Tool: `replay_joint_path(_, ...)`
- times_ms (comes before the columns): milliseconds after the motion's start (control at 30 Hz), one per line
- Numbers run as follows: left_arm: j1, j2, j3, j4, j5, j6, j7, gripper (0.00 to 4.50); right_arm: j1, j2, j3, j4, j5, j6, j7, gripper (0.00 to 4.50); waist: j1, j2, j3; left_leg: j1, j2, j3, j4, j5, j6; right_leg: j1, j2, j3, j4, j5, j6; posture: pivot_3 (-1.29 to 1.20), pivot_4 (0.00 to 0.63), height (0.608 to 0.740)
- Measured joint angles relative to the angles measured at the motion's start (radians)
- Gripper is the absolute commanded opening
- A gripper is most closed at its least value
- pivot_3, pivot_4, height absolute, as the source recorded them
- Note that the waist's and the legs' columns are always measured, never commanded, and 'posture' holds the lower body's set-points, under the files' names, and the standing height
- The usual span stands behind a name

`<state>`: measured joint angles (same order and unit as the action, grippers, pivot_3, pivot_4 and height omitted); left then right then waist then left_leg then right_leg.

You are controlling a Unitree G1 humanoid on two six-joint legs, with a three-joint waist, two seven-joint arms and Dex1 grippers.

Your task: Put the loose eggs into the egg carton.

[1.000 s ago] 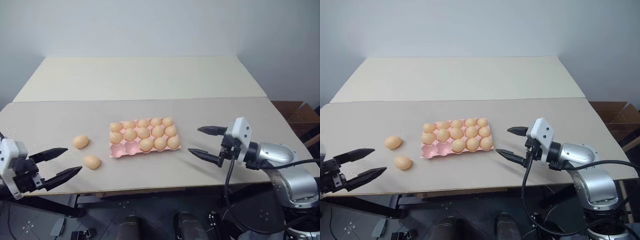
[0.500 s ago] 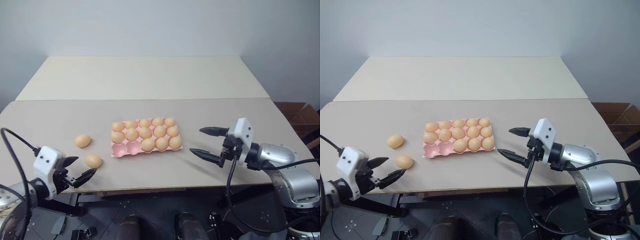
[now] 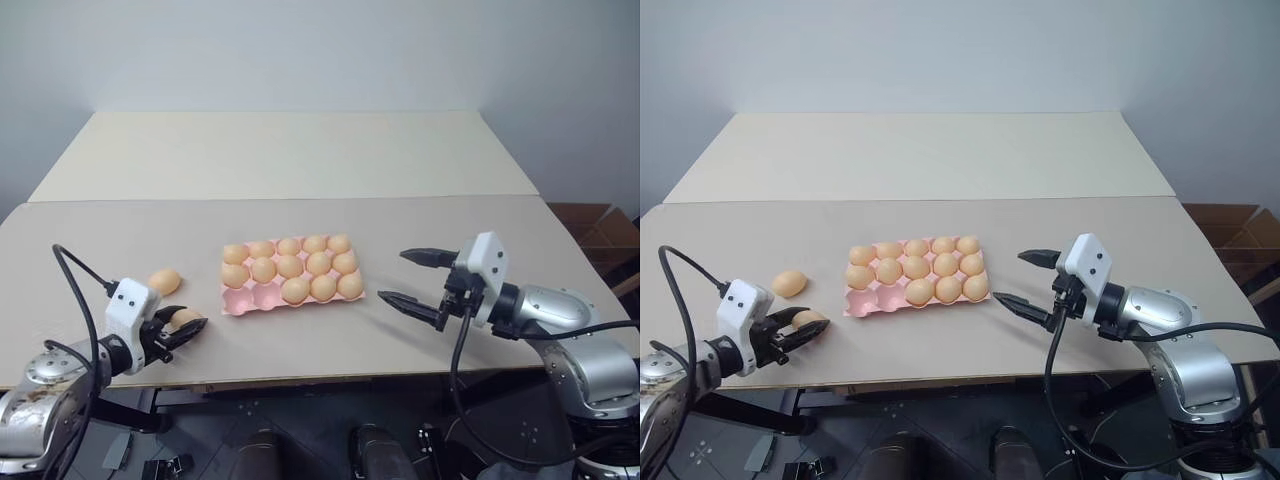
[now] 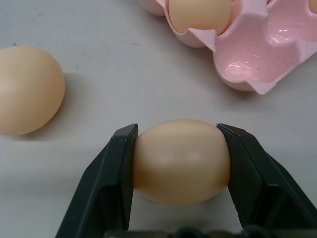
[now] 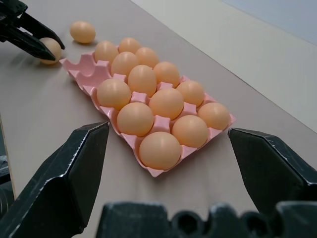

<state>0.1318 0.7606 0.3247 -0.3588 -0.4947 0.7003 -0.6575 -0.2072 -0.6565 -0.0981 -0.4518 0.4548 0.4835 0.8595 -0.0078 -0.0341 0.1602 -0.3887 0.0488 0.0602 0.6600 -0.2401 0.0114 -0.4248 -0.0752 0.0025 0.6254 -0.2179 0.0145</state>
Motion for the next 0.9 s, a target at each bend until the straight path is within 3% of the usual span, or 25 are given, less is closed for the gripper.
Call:
replay_joint_path(167,0.015,0.024,0.052,-0.048,-0.031,-0.002,-0.034,2.30,0.000,0.002,0.000,-0.003,0.000,0.000,-0.030,4.50,-0.001,0.000,0.000,0.000,0.000,0.000,0.000,0.000,0.000,0.000,0.000,0.000,0.000,-0.001,-0.001,0.00,0.150,0.740)
replay_joint_path(333,-0.113,0.009,0.077,-0.136,-0.165,0.007,-0.059,2.30,-0.001,0.006,0.004,-0.014,0.000,0.000,-0.040,4.50,0.013,0.000,0.000,0.000,-0.001,0.000,0.000,0.000,0.000,0.001,0.000,0.000,0.000,0.000,0.001,0.00,0.150,0.740)
replay_joint_path(667,-0.291,-0.078,-0.210,-0.035,-0.081,-0.007,-0.047,2.30,0.002,0.018,0.015,-0.038,0.000,0.000,-0.078,4.50,0.013,0.000,0.000,0.000,-0.001,0.000,0.001,0.000,0.000,0.001,0.001,0.001,0.000,0.001,0.002,0.00,0.150,0.740)
replay_joint_path(900,-0.337,-0.111,-0.237,0.013,-0.043,-0.025,-0.032,4.49,0.022,0.022,0.015,-0.060,0.000,0.000,-0.104,4.50,0.012,0.000,0.000,0.000,-0.001,0.000,0.001,0.000,0.000,0.001,0.000,0.001,0.000,0.002,0.003,0.00,0.150,0.740)
